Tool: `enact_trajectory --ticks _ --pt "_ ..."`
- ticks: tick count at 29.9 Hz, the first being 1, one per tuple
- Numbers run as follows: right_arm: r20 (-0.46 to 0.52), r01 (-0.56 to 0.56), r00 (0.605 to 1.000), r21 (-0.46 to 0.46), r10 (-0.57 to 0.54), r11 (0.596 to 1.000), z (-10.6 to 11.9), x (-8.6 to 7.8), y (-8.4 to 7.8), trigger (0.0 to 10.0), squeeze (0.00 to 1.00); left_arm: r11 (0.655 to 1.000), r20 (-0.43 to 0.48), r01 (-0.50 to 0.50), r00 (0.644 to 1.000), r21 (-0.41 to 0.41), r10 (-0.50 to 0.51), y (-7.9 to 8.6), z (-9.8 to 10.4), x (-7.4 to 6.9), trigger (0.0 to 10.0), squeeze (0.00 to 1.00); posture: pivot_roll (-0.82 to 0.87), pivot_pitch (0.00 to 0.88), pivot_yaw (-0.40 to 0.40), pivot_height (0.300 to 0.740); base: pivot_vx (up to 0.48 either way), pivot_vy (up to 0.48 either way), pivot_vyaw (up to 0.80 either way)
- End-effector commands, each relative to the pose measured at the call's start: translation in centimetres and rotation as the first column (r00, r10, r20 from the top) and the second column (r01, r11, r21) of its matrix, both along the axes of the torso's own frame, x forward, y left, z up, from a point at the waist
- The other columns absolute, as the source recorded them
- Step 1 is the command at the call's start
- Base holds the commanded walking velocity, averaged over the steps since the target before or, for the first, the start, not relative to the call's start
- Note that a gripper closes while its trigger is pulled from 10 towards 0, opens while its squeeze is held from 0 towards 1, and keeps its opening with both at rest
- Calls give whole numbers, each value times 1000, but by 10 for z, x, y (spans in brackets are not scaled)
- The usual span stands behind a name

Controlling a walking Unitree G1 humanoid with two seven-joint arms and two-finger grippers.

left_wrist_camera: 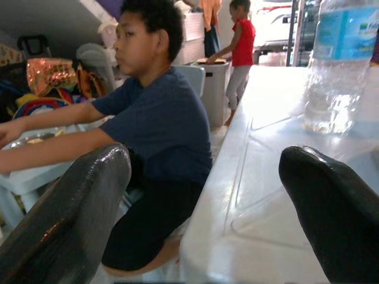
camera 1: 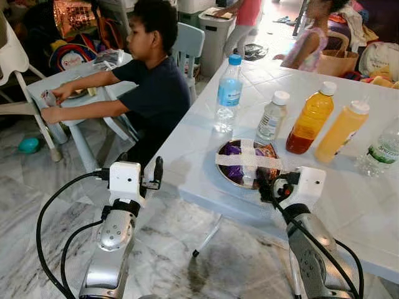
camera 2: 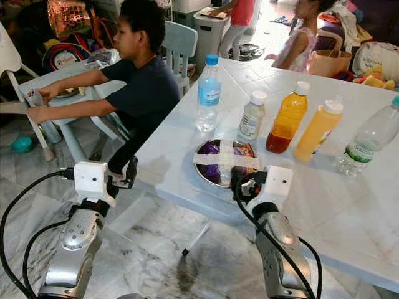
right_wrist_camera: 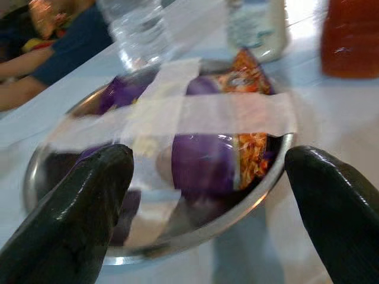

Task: Restocking fridge

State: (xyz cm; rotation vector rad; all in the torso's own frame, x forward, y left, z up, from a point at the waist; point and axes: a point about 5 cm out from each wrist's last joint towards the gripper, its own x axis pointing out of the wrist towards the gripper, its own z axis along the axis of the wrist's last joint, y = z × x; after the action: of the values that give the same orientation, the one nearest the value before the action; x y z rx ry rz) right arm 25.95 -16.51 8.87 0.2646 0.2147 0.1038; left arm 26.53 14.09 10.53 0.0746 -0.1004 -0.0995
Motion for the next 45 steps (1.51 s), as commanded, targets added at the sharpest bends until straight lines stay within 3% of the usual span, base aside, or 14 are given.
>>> enact_trajectory --ticks 1,8,9,11,16,19,22,23,26,32,33,39,40,45 --pt "-47 -28 998 7 28 1000 -5 -6 -2 10000 0 1000 -5 6 1000 5 -6 -2 -1 2 10000 0 0 0 -14 740 0 0 0" --pt "-122 -48 991 28 51 998 -17 -10 -1 10000 0 1000 -4 5 1000 1 -5 -3 -1 2 10000 0 -3 0 -12 740 0 0 0" --pt "-134 -46 990 25 49 999 -18 -8 0 4510 0 1000 -4 6 1000 1 -6 -3 -1 2 10000 0 0 0 -12 740 0 0 0" --pt "-149 -40 988 31 44 999 -19 -5 2 0 0 1000 -3 9 1000 1 -9 -4 -1 2 10000 0 2 0 -11 740 0 0 0" --pt "-146 -20 989 31 24 999 -15 3 0 0 0 1000 0 8 1000 3 -8 -4 0 2 10000 0 8 0 -9 740 0 0 0" --pt "-145 10 989 13 -8 1000 -13 9 -6 3490 0 1000 2 8 1000 5 -8 -3 0 3 10000 0 11 0 -8 740 0 0 0" --pt "-135 77 988 -21 -79 997 -10 18 -21 2510 0 1000 2 9 1000 6 -9 -3 1 2 10000 0 12 0 -8 740 0 0 0" --pt "-126 95 987 -28 -97 995 -9 20 -25 1255 0 1000 2 9 1000 6 -9 -3 1 2 10000 0 12 0 -8 740 0 0 0" --pt "-101 140 984 -46 -144 989 -3 24 -35 1373 0 1000 2 9 1000 6 -9 -4 0 2 10000 0 12 0 -7 740 0 0 0" --pt "-61 178 981 -74 -183 981 5 31 -42 4863 0 1000 2 13 1000 8 -13 -5 0 3 10000 0 12 0 -7 740 0 0 0" --pt "-54 173 983 -83 -178 981 6 32 -41 10000 0 1000 1 14 1000 10 -14 -5 0 3 10000 0 13 0 -7 740 0 0 0" --pt "-19 117 993 -72 -119 990 9 35 -31 10000 0 1000 2 13 1000 12 -13 -5 1 4 10000 0 17 0 -6 740 0 0 0" --pt "1 102 995 -56 -102 993 12 36 -27 10000 1000 1000 2 13 1000 13 -13 -5 1 4 10000 0 18 0 -5 740 0 0 0" --pt "29 55 998 -35 -54 998 19 38 -17 10000 1000 1000 2 10 1000 15 -11 -4 1 4 10000 0 21 0 -7 740 0 0 0"
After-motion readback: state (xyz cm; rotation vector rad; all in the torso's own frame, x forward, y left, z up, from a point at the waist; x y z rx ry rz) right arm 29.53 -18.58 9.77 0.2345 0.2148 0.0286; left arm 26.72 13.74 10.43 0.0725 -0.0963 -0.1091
